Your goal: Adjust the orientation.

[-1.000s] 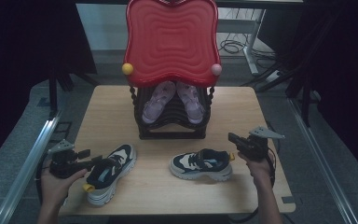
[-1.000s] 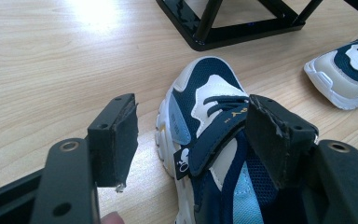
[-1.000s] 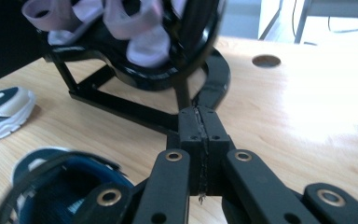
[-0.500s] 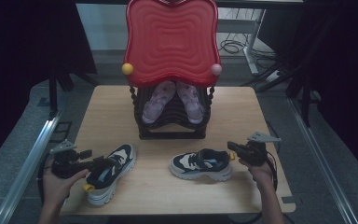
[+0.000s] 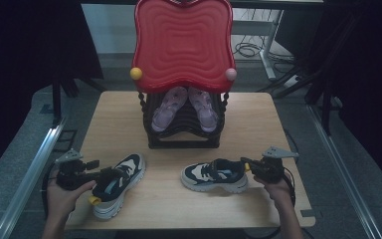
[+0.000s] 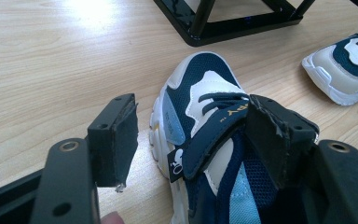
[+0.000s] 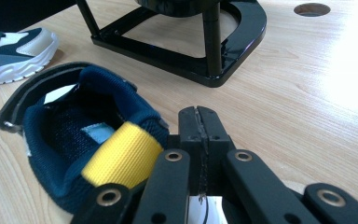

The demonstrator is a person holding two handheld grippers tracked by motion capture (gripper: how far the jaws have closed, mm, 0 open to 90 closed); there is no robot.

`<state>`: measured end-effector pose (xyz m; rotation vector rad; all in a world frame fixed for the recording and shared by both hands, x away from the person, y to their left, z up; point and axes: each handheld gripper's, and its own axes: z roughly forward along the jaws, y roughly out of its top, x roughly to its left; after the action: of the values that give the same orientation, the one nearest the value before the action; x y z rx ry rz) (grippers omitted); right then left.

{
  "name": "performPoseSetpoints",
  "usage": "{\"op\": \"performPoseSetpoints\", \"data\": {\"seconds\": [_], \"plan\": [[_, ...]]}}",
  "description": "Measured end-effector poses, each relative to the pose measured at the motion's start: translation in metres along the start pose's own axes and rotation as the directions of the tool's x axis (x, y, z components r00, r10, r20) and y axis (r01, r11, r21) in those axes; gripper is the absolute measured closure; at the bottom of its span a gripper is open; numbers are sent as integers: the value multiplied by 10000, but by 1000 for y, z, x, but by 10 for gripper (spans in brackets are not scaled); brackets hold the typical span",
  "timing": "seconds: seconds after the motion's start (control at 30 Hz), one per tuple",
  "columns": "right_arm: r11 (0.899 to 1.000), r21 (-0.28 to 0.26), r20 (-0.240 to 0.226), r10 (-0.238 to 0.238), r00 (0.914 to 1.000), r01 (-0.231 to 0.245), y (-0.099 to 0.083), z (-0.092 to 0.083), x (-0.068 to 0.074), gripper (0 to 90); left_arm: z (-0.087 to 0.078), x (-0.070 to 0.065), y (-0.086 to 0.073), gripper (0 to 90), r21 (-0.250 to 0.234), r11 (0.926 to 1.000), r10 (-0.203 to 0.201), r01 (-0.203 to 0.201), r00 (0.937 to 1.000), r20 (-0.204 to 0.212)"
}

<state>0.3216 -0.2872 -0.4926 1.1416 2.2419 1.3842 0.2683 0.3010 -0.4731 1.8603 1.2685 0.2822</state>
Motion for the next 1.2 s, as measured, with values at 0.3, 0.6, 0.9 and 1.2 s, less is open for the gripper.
{"op": "performPoseSetpoints", "data": {"seconds": [0.3,0.6,0.9,1.2], "plan": [[9999,45,33,151,9999,-151,-10,-5,2,899,0,0,0,352,8,10000,3,-3,10000,-13],[9999,-16,92,123,9999,-123,-17,-17,10,899,-3,2,0,352,-91,10000,-31,31,10000,-31],[9999,-96,231,60,9997,-58,-22,-30,19,899,-6,2,0,352,-168,9998,-67,65,10000,-74],[10000,-86,294,23,9996,-21,-33,-38,32,899,-5,3,1,352,-145,9999,-49,47,10000,-76]]}}
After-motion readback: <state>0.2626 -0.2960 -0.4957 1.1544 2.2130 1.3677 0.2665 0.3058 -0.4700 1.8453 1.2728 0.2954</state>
